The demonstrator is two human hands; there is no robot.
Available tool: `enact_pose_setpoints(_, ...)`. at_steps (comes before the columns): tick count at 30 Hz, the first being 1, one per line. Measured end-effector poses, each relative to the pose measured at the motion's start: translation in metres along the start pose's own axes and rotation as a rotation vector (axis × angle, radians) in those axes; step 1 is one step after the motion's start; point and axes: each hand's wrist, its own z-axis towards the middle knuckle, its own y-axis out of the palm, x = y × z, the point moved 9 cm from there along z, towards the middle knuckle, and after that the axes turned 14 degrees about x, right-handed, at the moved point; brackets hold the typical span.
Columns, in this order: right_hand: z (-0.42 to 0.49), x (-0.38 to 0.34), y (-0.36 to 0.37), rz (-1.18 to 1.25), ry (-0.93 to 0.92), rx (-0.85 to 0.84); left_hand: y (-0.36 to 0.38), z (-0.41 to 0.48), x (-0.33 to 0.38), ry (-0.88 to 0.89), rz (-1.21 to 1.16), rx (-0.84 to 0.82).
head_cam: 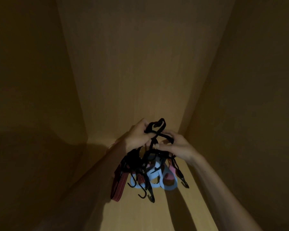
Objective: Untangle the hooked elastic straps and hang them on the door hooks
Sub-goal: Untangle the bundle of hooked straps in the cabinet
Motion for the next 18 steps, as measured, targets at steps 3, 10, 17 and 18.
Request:
enact_pose_setpoints(3, -0.001, 0.005, 0.008, -0.117, -0.031, -0.017, 0.002, 0.001, 0.006, 0.008, -0.019, -0.001)
enact_pose_setpoints(10, -0.001, 0.002, -0.012, -0.103, 0.002, 0.143, 0.004, -0.007, 0.004, 0.011, 0.082, -0.194)
enact_pose_setpoints(17, -0.008, -0.031, -0.008, 0.104, -0.080, 0.031, -0.001, -0.006, 0.010, 0.042, 0.136, -0.126)
enact_pose_setpoints(18, -0.009, -0.033, -0.008, 0.103, -0.093, 0.034, 0.000, -0.007, 0.014, 0.041, 0.085, -0.141)
